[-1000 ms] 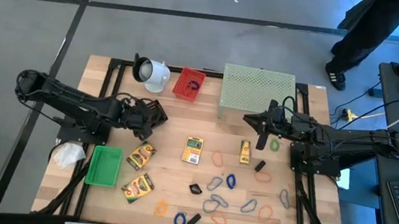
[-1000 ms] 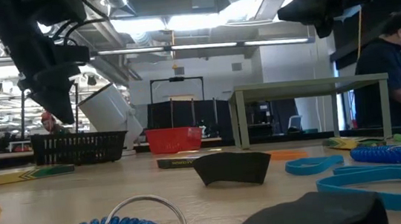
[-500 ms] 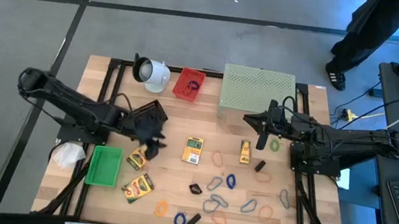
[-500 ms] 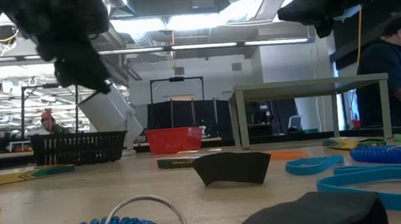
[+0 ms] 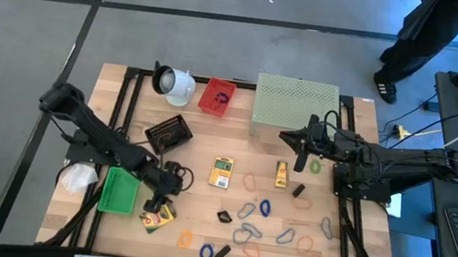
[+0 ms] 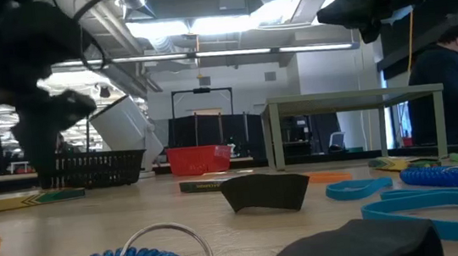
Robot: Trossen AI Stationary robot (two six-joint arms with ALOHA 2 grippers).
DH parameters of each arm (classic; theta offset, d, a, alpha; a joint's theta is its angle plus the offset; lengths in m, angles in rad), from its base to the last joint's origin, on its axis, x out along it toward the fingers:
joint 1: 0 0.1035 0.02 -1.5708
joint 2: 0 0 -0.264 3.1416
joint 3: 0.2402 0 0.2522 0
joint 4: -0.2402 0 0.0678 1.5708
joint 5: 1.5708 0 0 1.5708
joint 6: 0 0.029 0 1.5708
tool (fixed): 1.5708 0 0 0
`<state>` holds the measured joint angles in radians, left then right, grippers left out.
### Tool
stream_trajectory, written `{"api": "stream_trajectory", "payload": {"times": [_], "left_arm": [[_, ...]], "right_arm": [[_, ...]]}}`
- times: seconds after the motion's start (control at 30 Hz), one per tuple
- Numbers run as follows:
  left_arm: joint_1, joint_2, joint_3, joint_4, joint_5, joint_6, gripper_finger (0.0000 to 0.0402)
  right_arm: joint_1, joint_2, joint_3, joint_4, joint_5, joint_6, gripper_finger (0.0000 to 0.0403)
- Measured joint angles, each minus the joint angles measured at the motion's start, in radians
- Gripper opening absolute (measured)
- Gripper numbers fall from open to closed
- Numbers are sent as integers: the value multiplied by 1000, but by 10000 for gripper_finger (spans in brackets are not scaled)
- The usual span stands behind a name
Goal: Pick & Place Office Desk Supplies
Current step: Put the crayons box into the green bin
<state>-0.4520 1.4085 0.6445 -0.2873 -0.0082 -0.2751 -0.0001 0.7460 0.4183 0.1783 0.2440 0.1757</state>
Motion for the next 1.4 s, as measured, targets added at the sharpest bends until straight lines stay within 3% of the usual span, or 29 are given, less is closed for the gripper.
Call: {"api": "stream_trajectory", "payload": {"times": [0.33, 0.8, 0.9, 1.1, 1.4], "left_arm": [[-9, 90, 0, 79, 107, 2, 143], [-87, 163, 4, 89, 0, 93, 120], [-103, 165, 3, 84, -37, 139, 96], [-112, 168, 3, 83, -45, 201, 10], [-107, 159, 49, 61, -123, 243, 1]], "right_arm": [[0, 0, 0, -5, 3, 0, 49], [0, 0, 0, -7, 3, 15, 49], [0, 0, 0, -8, 3, 15, 49], [0, 0, 0, -8, 3, 15, 49], [0, 0, 0, -8, 2, 15, 49]]}}
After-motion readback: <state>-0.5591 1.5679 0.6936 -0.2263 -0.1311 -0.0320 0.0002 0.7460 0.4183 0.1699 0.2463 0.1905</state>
